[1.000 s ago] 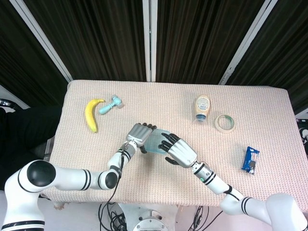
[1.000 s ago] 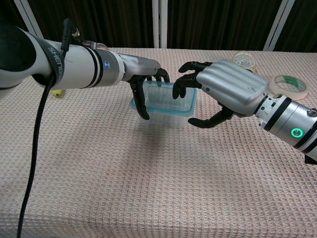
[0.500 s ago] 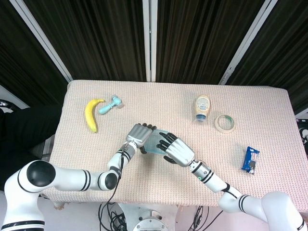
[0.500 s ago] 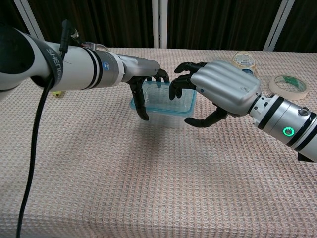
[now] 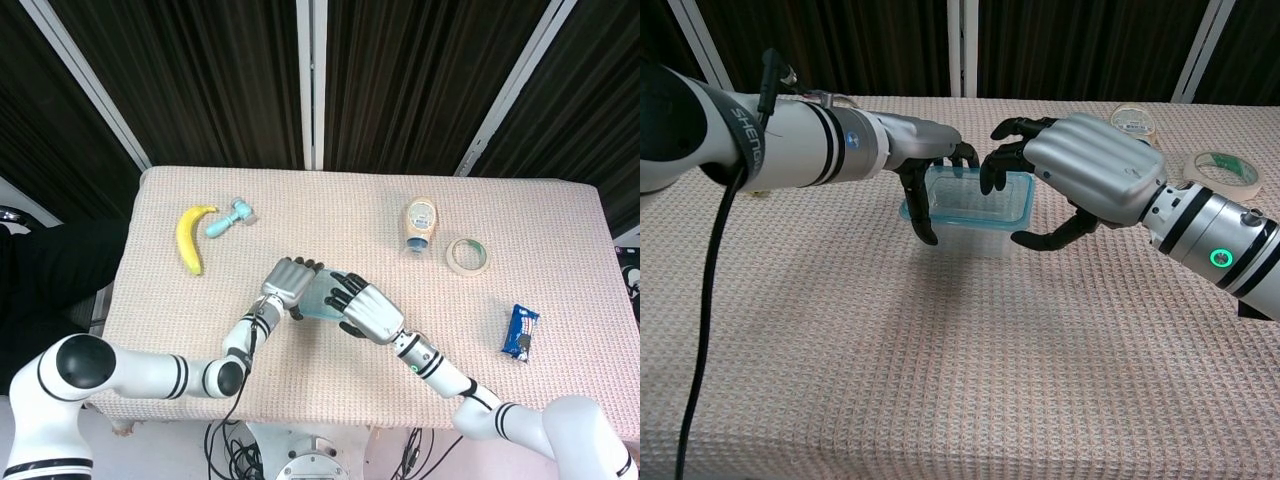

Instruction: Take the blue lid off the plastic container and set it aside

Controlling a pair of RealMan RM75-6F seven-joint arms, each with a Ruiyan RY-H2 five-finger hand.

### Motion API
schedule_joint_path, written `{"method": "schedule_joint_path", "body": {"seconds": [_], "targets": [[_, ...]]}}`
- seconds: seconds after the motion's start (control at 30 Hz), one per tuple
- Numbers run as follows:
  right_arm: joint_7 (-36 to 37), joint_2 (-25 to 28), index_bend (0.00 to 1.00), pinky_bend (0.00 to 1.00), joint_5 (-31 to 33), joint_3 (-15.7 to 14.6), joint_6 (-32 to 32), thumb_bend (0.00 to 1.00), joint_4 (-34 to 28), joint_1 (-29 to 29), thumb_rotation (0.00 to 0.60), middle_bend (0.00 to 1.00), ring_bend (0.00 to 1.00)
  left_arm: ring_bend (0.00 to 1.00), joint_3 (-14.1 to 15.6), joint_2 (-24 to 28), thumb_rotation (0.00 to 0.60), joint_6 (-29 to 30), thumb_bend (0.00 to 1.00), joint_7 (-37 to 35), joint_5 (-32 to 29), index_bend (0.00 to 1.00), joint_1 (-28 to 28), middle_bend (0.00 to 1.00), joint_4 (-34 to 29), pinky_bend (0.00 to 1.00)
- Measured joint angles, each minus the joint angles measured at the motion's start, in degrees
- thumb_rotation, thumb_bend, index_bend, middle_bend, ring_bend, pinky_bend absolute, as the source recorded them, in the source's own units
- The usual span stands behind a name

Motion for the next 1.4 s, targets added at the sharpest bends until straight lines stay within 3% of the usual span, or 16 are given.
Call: {"method": "schedule_joint_path", "body": {"seconds": [0.4, 0.63, 0.87, 0.97, 1.13, 1.4], "targets": [[-0.6, 1.5, 0.39, 0.27, 0.72, 0.38, 0.15, 0.21, -2.35, 0.51, 0.6, 0.37, 0.14, 0.22, 0.21, -2.64, 0.6, 2.19, 0.17, 0.55, 4.86, 0.25, 1.47, 0.32, 2.06, 0.27], [0.05, 0.32, 0.45, 0.3, 0.3, 0.27, 1.2, 0.35, 0.04, 0.68, 0.6, 0.41, 0.2, 0.22, -0.72, -1.78, 0.6, 0.67, 0.17, -0.56, 5.19, 0.24, 2.3, 0.31, 1.19, 0.26], [1.66, -2.34, 0.48, 0.33, -0.47, 0.26, 2.59, 0.41, 4.46, 1.64, 0.6, 0.42, 0.22, 0.22, -1.03, -0.17, 0.6, -0.83, 0.17, -2.04, 6.53, 0.18, 3.17, 0.29, -0.55, 0.26], [1.85, -2.97, 0.49, 0.34, -0.59, 0.22, 2.71, 0.4, 5.24, 2.03, 0.6, 0.42, 0.23, 0.17, -1.07, 0.19, 0.6, -0.94, 0.17, -2.73, 7.19, 0.11, 3.54, 0.25, -1.15, 0.24], [2.31, -3.84, 0.54, 0.34, -0.79, 0.05, 3.05, 0.41, 6.29, 2.47, 0.6, 0.43, 0.24, 0.04, -1.09, 0.88, 0.6, -0.73, 0.16, -3.53, 8.12, 0.06, 4.14, 0.13, -2.2, 0.11], [2.93, -5.11, 0.67, 0.34, -1.12, -0.16, 4.65, 0.41, 8.18, 2.65, 0.6, 0.45, 0.25, 0.0, -0.49, 1.88, 0.6, 0.72, 0.15, -3.39, 9.09, 0.03, 4.85, 0.07, -3.97, 0.06]]}}
